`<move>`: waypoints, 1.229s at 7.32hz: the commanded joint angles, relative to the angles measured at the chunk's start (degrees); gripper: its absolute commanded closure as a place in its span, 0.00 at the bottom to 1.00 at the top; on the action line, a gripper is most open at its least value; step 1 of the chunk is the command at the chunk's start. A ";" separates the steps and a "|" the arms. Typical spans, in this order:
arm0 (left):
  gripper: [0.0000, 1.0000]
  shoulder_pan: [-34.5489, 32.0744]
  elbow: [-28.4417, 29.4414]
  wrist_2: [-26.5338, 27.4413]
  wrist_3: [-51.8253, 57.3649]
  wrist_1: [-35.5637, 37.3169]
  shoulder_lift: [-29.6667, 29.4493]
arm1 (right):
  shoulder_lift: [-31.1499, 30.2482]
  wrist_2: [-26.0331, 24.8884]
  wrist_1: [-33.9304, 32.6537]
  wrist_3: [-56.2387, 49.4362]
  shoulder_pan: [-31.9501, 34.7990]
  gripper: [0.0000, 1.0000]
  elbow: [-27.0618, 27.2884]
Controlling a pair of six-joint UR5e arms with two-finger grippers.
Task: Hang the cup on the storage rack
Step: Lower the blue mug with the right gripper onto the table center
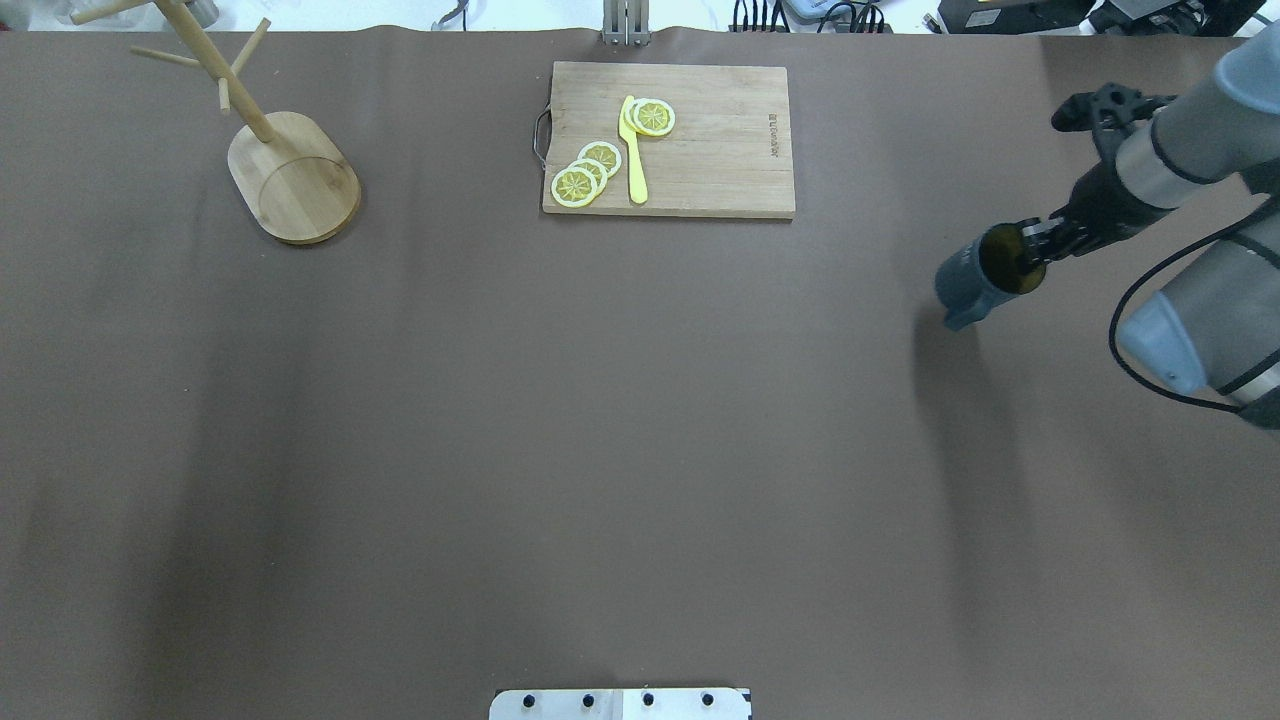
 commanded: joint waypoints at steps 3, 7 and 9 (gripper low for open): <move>0.01 0.00 0.40 -0.05 -0.01 -0.07 0.49 | 17.50 -11.40 -6.83 29.81 -20.50 1.00 3.67; 0.01 0.00 0.32 -0.14 0.08 -0.16 0.67 | 20.97 -18.20 -9.59 33.36 -27.04 1.00 2.62; 0.01 0.00 0.32 -0.14 -0.01 -0.16 0.67 | 21.06 -18.20 -9.59 35.10 -27.48 1.00 1.92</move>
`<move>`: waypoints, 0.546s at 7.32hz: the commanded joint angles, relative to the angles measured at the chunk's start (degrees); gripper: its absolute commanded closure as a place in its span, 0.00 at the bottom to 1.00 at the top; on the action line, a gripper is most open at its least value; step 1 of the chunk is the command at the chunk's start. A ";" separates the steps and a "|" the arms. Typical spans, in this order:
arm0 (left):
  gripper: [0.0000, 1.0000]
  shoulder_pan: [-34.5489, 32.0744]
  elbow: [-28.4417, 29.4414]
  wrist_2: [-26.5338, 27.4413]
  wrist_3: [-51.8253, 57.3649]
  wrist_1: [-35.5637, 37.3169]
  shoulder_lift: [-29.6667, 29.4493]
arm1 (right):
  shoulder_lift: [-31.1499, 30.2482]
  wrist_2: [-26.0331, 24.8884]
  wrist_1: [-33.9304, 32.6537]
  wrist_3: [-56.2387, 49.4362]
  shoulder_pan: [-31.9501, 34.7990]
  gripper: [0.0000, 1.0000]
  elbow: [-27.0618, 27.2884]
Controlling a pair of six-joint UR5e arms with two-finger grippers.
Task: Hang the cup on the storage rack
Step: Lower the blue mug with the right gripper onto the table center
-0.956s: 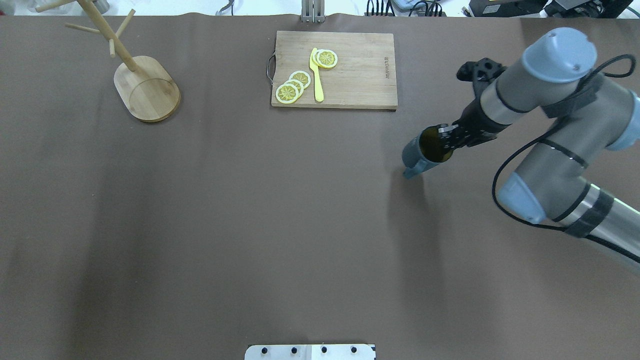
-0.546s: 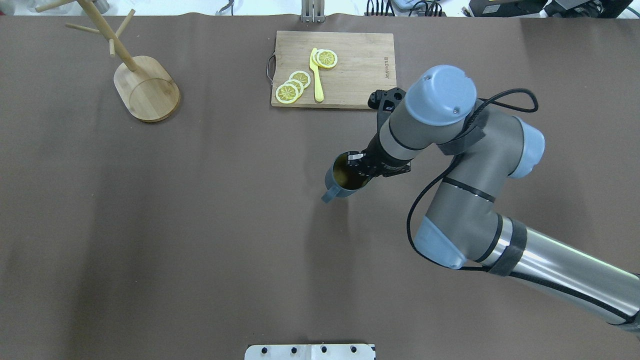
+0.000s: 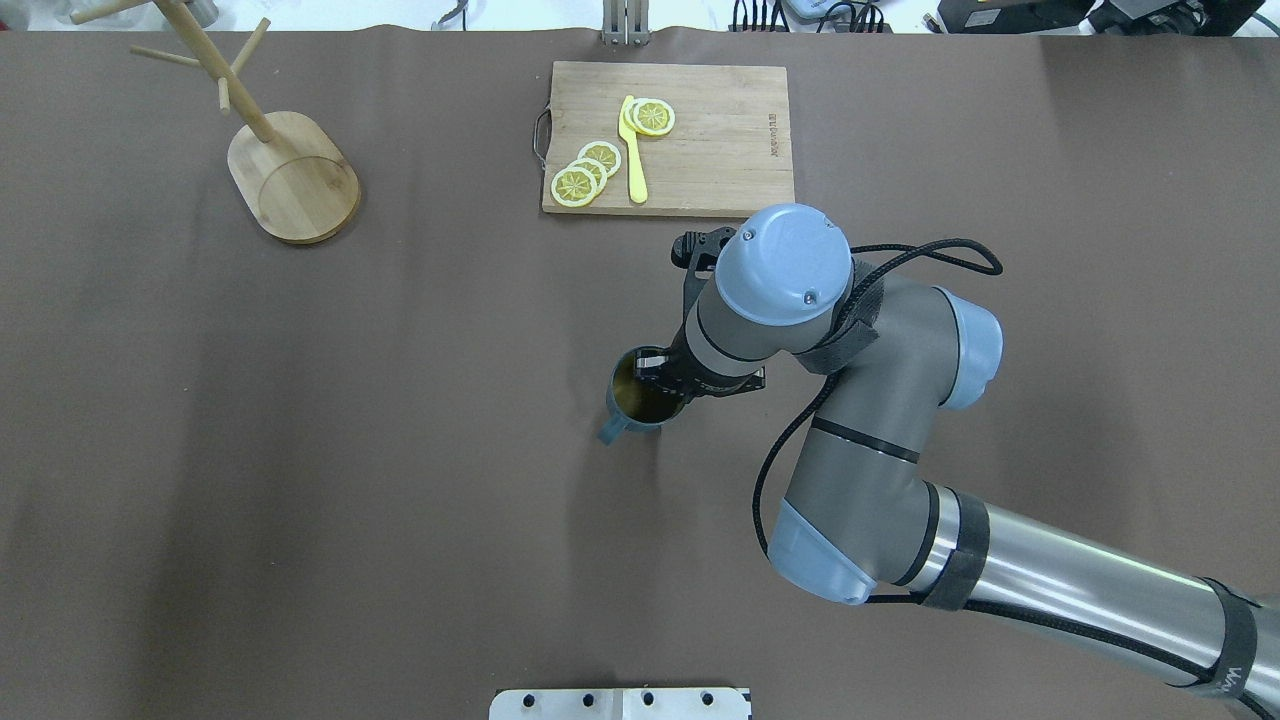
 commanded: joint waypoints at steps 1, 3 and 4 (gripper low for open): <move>0.01 0.00 -0.02 0.00 -0.03 0.00 0.00 | 0.81 -0.09 0.01 6.58 -0.59 1.00 -0.81; 0.01 0.00 -0.02 0.00 -0.03 0.00 0.00 | 2.04 -0.09 0.09 8.46 -1.47 1.00 -2.47; 0.01 0.00 -0.02 0.00 -0.03 0.00 0.00 | 2.48 -0.09 0.10 9.43 -1.56 1.00 -3.09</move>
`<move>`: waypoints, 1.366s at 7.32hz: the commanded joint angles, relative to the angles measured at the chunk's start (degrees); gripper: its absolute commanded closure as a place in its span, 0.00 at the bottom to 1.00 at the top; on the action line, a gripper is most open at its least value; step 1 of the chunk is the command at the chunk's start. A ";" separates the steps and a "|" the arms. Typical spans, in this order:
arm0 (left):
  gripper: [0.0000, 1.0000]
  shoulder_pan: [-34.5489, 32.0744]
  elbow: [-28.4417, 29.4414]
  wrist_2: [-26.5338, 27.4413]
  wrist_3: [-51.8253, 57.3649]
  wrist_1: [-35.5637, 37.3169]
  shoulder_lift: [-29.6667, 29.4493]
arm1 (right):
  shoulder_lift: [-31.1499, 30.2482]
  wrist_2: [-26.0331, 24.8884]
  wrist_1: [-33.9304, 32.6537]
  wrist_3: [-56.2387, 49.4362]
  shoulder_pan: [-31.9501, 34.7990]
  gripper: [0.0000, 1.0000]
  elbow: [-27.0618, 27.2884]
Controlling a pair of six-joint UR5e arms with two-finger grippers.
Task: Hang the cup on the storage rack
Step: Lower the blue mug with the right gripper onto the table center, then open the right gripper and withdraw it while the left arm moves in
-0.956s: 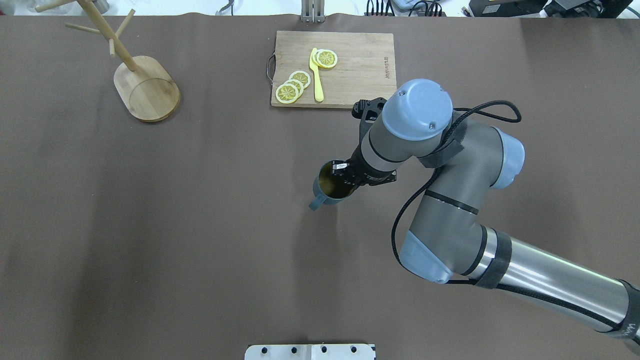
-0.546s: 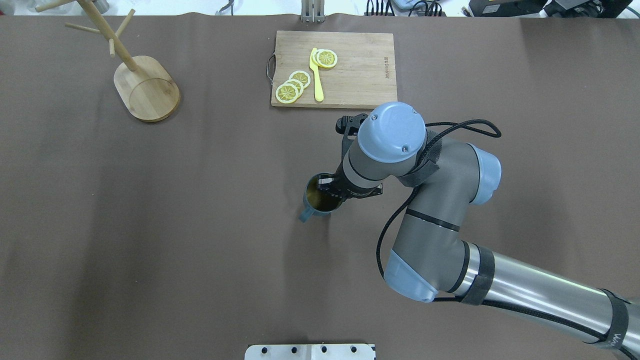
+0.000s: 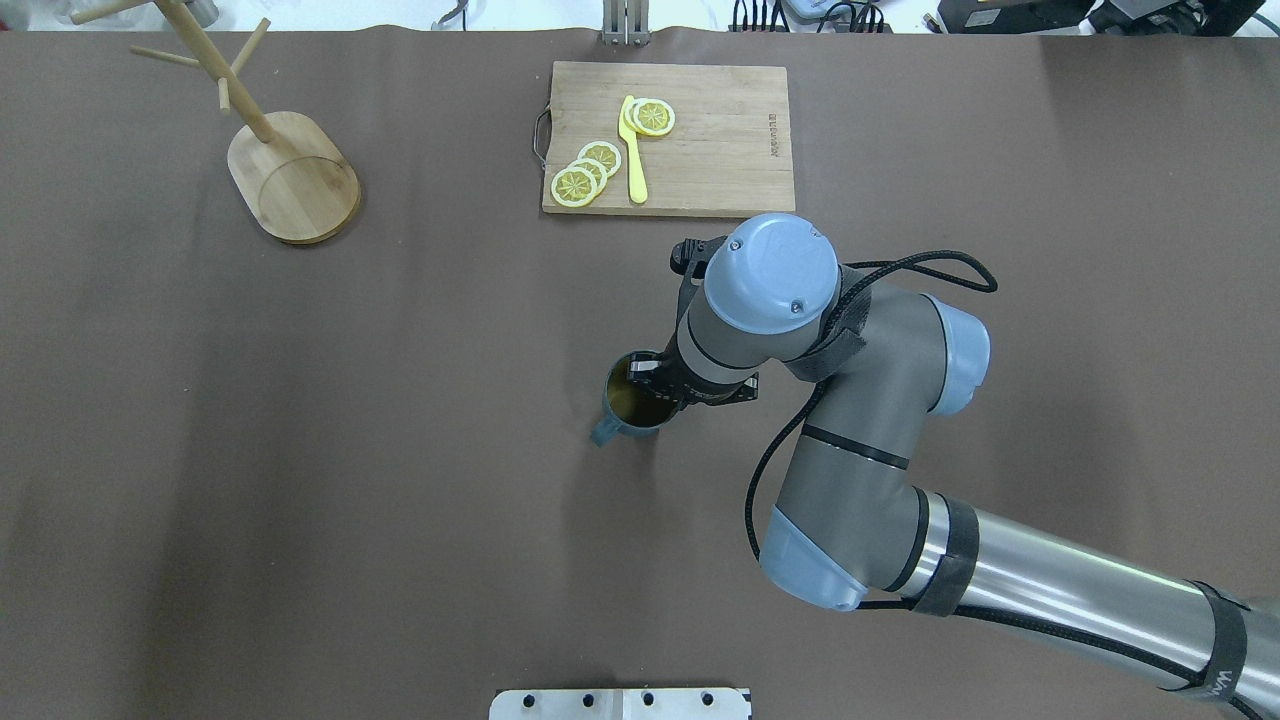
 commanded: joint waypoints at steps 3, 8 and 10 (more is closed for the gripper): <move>0.01 0.00 -0.09 -0.09 0.00 0.00 -0.09 | 0.61 -0.09 0.03 1.09 -0.45 0.00 -0.36; 0.02 2.01 -0.35 -3.60 -11.75 -35.04 -0.97 | -7.88 11.69 -0.06 -10.98 15.95 0.00 7.55; 0.02 5.87 -0.26 -3.25 -14.94 -45.58 -0.53 | -13.78 14.76 -0.14 -24.85 22.10 0.00 7.30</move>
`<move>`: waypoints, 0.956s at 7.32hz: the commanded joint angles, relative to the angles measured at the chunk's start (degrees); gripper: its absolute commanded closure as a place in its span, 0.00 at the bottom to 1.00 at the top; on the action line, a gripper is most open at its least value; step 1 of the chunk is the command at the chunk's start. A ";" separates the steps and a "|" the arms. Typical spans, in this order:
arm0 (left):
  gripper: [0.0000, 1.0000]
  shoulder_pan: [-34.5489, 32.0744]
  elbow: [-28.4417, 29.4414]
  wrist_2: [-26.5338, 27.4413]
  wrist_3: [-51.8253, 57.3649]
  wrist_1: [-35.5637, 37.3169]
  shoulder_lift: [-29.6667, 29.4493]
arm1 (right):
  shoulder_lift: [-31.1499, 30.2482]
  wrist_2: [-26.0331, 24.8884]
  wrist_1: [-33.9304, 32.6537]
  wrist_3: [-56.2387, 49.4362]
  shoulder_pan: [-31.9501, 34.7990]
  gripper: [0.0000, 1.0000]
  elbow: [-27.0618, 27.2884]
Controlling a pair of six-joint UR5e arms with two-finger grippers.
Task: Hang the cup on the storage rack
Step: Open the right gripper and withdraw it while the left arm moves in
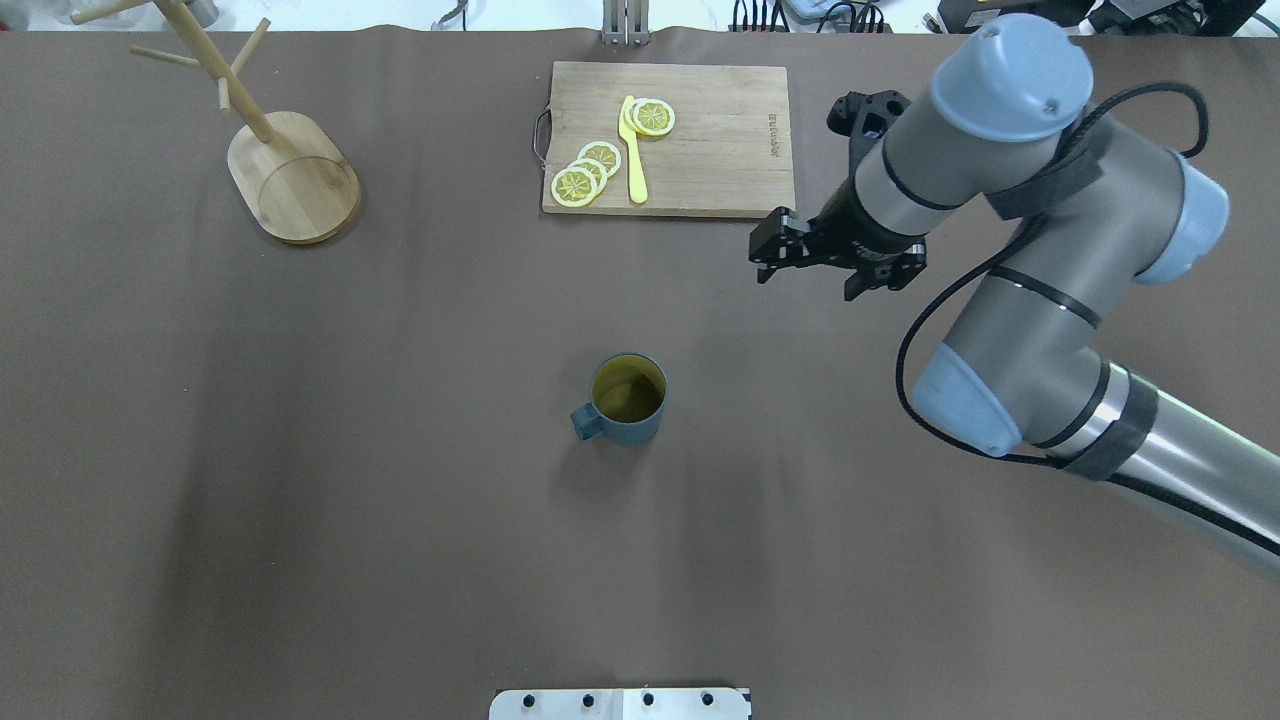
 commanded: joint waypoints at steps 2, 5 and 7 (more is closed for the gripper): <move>0.02 5.56 -0.39 0.79 -2.77 -7.71 -3.51 | -8.26 2.02 -0.14 -17.80 8.12 0.00 -0.35; 0.02 12.93 -0.39 0.97 -8.46 -7.98 -13.62 | -13.98 2.10 0.03 -30.03 13.49 0.00 -1.66; 0.02 17.92 -0.31 7.52 -9.00 -12.52 -14.79 | -15.04 2.10 0.03 -34.60 16.03 0.00 -3.33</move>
